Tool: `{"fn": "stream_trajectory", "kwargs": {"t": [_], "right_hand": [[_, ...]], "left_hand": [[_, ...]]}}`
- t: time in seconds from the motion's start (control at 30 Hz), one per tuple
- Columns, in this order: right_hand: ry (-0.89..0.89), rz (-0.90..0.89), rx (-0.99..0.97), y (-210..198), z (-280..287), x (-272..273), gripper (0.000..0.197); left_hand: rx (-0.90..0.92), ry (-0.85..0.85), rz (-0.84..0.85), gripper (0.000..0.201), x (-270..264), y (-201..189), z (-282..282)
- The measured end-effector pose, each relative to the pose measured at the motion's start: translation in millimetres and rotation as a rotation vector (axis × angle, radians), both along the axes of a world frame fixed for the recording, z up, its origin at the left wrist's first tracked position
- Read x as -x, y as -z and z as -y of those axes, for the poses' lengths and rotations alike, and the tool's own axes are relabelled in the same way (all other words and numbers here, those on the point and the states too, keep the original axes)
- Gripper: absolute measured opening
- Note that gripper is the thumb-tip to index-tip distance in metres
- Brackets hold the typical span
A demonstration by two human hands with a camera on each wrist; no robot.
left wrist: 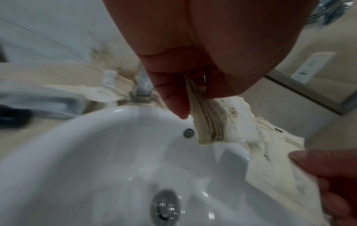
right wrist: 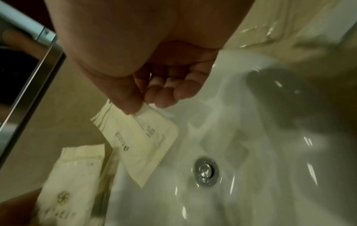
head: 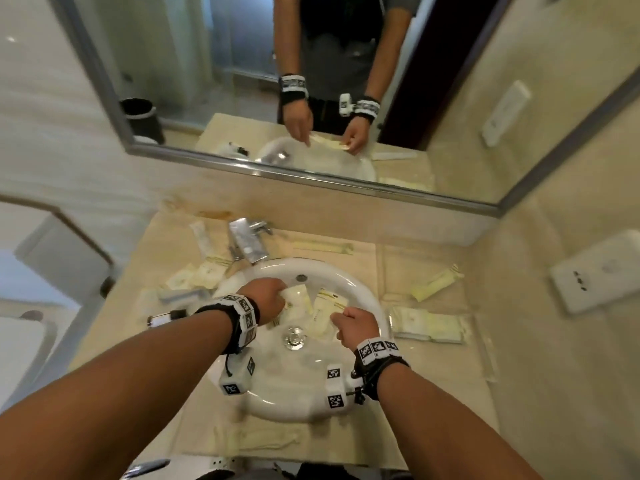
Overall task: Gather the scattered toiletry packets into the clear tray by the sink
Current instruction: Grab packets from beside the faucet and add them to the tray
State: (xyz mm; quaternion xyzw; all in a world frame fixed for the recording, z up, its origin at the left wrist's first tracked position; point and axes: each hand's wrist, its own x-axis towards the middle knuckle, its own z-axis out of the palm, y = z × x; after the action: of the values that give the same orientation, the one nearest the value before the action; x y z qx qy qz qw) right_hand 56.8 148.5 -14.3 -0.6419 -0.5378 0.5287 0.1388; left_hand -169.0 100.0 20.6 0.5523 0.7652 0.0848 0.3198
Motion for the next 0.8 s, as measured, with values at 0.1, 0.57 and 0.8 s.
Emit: {"fn": "stream_trajectory", "kwargs": {"t": [0.1,0.57,0.8], "right_hand": [[0.091,-0.001,0.003,-3,-8,-46,0.026],[0.634,-0.054,0.180,9,-49,-200,0.023],[0.778,-0.042,0.203,26,-77,-234,0.028]], "left_hand": [[-0.008,0.043,0.028,0.041,-44,0,-30],[-0.049,0.207,0.079,0.033,-173,18,-100],[-0.027,0.166,0.079,0.026,-194,31,-111]]}}
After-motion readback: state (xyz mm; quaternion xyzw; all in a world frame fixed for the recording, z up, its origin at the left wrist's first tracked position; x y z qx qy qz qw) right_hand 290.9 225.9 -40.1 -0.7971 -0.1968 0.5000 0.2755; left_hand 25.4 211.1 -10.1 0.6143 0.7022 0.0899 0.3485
